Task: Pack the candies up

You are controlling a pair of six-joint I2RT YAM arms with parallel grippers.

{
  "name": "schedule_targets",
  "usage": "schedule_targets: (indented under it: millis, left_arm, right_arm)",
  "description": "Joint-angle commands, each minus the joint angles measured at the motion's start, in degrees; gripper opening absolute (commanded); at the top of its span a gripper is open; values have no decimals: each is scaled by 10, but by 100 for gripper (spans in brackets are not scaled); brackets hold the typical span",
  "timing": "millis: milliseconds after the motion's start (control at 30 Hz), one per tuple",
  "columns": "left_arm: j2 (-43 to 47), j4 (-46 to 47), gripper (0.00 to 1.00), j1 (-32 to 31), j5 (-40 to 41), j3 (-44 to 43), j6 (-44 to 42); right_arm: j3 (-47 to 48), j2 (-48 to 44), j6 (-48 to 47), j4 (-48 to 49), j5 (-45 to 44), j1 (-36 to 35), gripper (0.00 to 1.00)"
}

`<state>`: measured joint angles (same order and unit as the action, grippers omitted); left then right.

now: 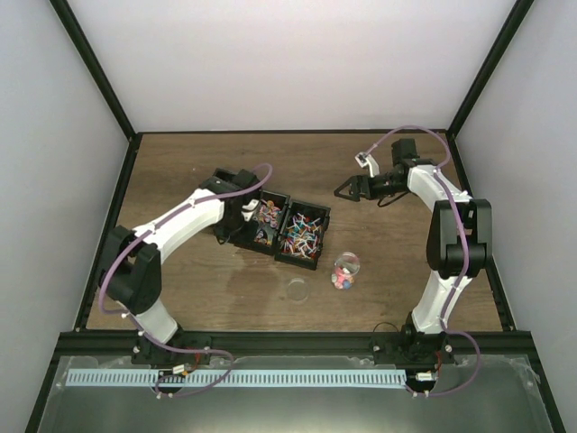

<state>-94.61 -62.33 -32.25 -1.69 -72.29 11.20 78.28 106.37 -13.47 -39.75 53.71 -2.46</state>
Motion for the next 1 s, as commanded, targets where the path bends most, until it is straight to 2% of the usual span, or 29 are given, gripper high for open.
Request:
schedule_targets:
  millis: [0, 367, 667, 967]
  left_arm:
    - [-20, -25, 4, 0, 5, -43, -2]
    - [-38, -59, 4, 1, 4, -69, -6]
    - [-45, -94, 4, 3, -56, -106, -43]
    - [-53, -90, 4, 9, -45, -96, -37]
  right_arm:
    - [29, 7, -14, -11, -5, -4, 100]
    - [48, 23, -20, -17, -10, -4, 100]
    - [54, 31, -22, -19, -12, -4, 100]
    - [67, 41, -21, -23, -12, -4, 100]
